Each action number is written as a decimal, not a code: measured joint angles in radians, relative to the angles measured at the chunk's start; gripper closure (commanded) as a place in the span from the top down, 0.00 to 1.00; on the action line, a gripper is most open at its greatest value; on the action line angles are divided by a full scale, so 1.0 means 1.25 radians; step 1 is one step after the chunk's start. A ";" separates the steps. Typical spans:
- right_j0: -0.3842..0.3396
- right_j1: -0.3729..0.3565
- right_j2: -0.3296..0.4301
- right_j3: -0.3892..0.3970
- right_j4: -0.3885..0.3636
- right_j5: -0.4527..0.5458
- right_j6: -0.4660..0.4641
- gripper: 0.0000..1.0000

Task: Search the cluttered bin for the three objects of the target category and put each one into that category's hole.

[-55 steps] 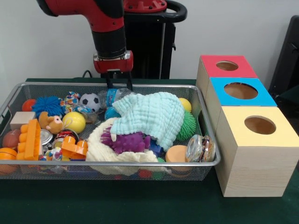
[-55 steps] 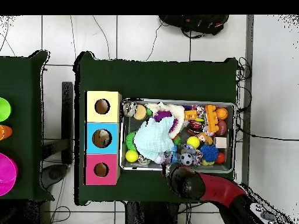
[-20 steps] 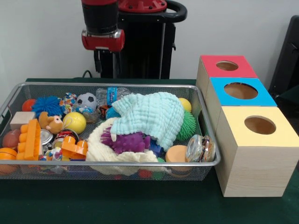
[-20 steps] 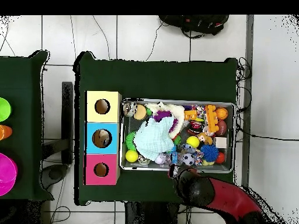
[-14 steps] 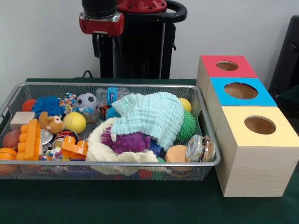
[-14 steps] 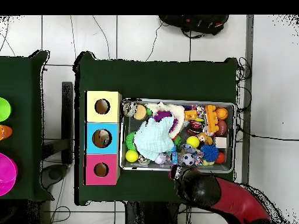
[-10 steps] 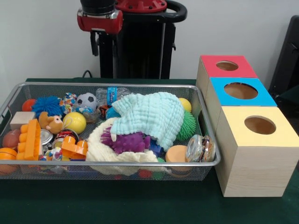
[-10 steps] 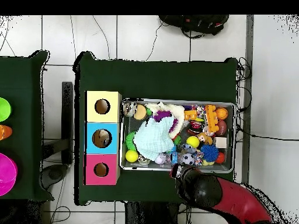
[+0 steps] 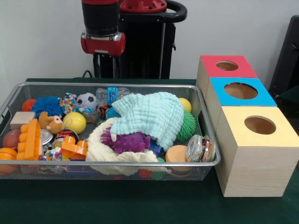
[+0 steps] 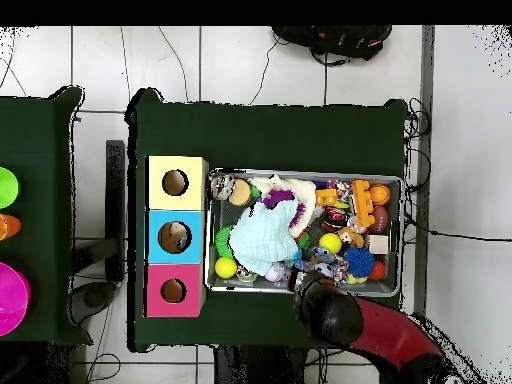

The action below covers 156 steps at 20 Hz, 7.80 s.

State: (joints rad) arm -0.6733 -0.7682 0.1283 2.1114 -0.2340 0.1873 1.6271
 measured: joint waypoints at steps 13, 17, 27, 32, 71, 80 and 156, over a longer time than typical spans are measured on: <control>0.410 0.112 -0.334 0.012 0.359 0.089 0.284 1.00; 0.429 0.109 -0.383 0.032 0.412 0.161 0.404 1.00; 0.426 0.060 -0.480 0.042 0.425 0.280 0.477 1.00; 0.440 -0.011 -0.520 0.037 0.399 0.387 0.477 1.00; -0.138 -0.058 0.275 0.174 -0.258 0.049 -0.005 1.00; -0.131 0.085 0.275 0.157 -0.343 0.049 -0.005 1.00; 0.178 0.372 -0.310 -0.049 -0.148 -0.470 0.070 1.00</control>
State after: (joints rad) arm -0.4510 -0.3030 -0.2586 2.0507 -0.4190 -0.4004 1.7148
